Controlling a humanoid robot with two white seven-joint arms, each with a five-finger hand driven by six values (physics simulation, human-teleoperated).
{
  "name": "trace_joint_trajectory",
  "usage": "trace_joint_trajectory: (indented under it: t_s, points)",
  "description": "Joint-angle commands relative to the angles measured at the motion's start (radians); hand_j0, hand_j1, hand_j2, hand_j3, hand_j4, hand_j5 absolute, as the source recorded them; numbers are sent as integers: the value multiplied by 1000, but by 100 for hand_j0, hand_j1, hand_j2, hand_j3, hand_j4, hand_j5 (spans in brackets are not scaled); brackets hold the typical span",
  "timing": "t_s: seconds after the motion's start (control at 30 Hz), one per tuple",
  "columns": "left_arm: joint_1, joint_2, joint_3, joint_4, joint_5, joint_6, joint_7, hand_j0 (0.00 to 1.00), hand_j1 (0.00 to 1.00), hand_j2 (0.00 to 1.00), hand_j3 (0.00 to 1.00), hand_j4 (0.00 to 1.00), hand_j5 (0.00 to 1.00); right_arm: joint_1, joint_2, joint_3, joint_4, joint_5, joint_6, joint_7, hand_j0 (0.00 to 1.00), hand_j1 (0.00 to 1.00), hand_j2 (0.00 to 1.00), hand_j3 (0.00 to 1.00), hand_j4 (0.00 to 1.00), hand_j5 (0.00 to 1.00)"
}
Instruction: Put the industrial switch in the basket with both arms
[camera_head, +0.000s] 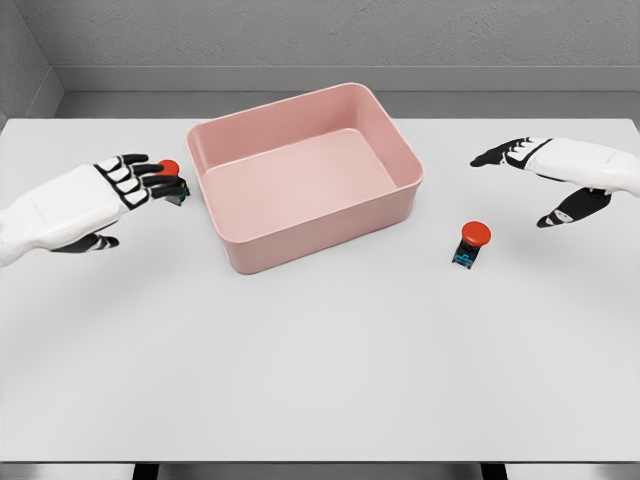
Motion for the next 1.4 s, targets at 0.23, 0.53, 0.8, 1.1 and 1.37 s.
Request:
trace_joint_trajectory:
  t_s: [0.23,0.53,0.8,1.1,1.37]
  points:
    - [-92,-75,-4,139,-32,0,2,100,100,100,100,100,100,57,-19,23,5,-3,2,-230,100,100,100,100,100,100]
    - [-212,-195,-113,352,-61,0,0,95,95,95,95,95,95,58,-2,56,-15,5,2,-118,100,100,100,100,100,100]
    - [-270,-201,-106,427,-58,0,3,89,89,89,89,89,89,54,47,56,-26,62,2,-67,100,100,100,100,100,100]
    - [-299,-266,-113,510,-75,0,-1,85,85,85,85,85,85,51,94,72,-17,115,2,-60,98,98,98,98,98,98]
    - [-307,-275,-113,513,-77,0,-4,85,85,85,85,85,85,51,122,77,-9,149,4,-38,94,94,94,94,94,94]
